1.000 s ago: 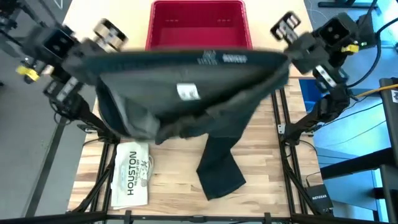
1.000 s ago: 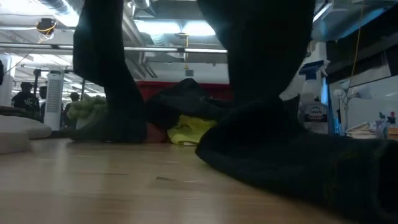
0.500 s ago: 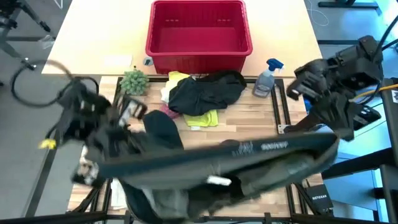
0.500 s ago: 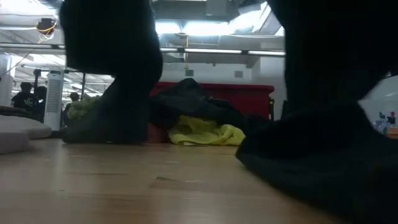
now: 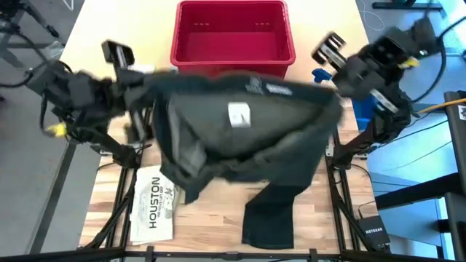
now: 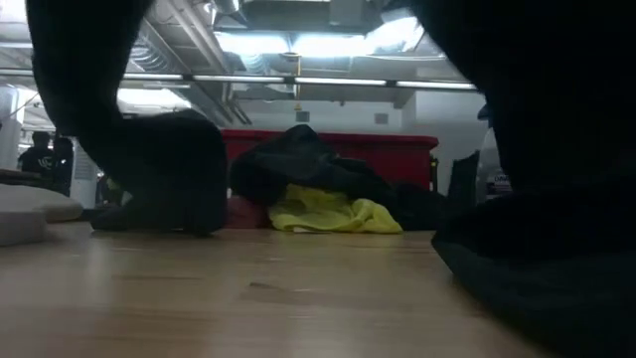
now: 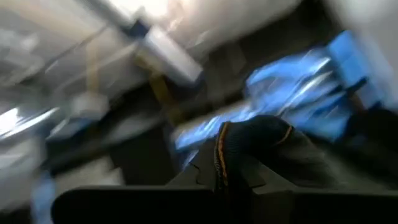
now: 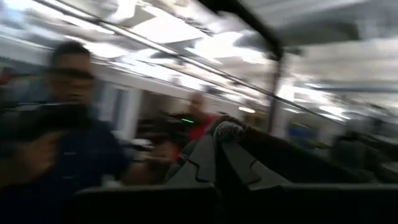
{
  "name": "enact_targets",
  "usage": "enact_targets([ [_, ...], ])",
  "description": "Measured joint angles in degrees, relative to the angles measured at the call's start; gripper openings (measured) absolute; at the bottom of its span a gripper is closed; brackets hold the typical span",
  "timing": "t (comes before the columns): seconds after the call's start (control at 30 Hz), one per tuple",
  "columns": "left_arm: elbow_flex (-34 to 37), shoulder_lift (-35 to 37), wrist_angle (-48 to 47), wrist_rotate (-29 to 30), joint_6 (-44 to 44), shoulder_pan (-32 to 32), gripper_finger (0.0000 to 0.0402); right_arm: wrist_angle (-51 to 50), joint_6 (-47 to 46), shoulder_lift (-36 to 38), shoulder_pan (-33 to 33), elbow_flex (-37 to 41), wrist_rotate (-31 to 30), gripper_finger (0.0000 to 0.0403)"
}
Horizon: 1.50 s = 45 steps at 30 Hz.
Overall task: Fold laundry
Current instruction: Fold the black jean
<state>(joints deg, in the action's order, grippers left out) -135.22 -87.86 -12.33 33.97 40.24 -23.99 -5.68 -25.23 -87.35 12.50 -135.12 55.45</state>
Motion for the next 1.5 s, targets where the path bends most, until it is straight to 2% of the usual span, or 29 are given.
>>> enact_targets([
  [0.13, 0.1, 2.9, -4.8, 7.8, -1.5, 4.0, 0.0000, -7.6, 3.4, -0.1, 7.7, 0.0, -8.7, 0.0000],
  [0.2, 0.1, 4.2, -6.1, 9.0, -3.1, 5.5, 0.0000, -10.3, 4.3, -0.1, 10.9, 0.1, -13.3, 0.0000],
  [0.27, 0.1, 5.4, -8.3, 8.4, -7.3, 5.9, 0.0000, -12.3, 3.7, -0.1, 13.0, 0.1, -13.5, 0.0000],
  [0.33, 0.1, 6.3, -12.3, 4.2, -14.3, 5.5, 0.0000, -12.5, 1.1, -0.4, 13.5, 0.1, -8.1, 0.0000],
  [0.4, 0.1, 6.5, -16.2, -3.3, -22.1, 4.4, 0.0000, -11.9, -1.7, -0.5, 11.9, 0.1, -0.3, 0.0000],
  [0.6, 0.2, 2.3, -18.4, -27.5, -37.5, 1.2, 0.0000, -10.9, -3.2, -0.5, -0.2, 0.1, 17.4, 0.0000],
  [0.63, 0.3, 1.4, -18.3, -30.1, -38.4, 1.2, 0.0000, -10.6, -2.8, -0.5, -1.6, 0.1, 19.8, 0.0000],
  [0.7, 0.4, 0.7, -19.2, -30.5, -37.5, 1.7, 0.0000, -10.5, -1.4, -0.5, -2.6, 0.1, 22.3, 0.0000],
  [0.73, 0.4, 0.7, -20.4, -29.0, -35.9, 2.2, 0.0000, -10.4, -1.0, -0.5, -1.8, 0.1, 22.2, 0.0000],
  [0.8, 0.4, 1.8, -22.7, -21.2, -31.5, 3.6, 0.0000, -10.5, 0.3, -0.4, 1.7, 0.1, 20.0, 0.0000],
  [0.93, 0.2, 4.7, -23.3, 6.6, -19.1, 6.2, 0.0000, -11.0, 2.2, -0.5, 12.1, 0.1, 8.0, 0.0000],
  [1.0, 0.1, 5.5, -22.3, 14.9, -13.1, 7.9, 0.0000, -12.6, 4.4, -0.5, 16.6, 0.1, 0.6, 0.0000],
  [1.17, 0.1, 6.1, -22.2, 17.0, -9.3, 14.0, 0.0000, -17.8, 11.0, -2.5, 22.9, 0.1, -14.5, 0.0000],
  [1.37, 0.3, 5.8, -28.7, 24.8, -8.0, 22.1, 0.0000, -24.3, 18.9, -5.6, 24.1, 0.2, -26.4, 0.0000],
  [1.5, 0.2, 5.7, -34.7, 26.3, -9.7, 27.1, 0.0000, -26.6, 22.6, -7.4, 25.1, 0.2, -30.3, 0.0000],
])
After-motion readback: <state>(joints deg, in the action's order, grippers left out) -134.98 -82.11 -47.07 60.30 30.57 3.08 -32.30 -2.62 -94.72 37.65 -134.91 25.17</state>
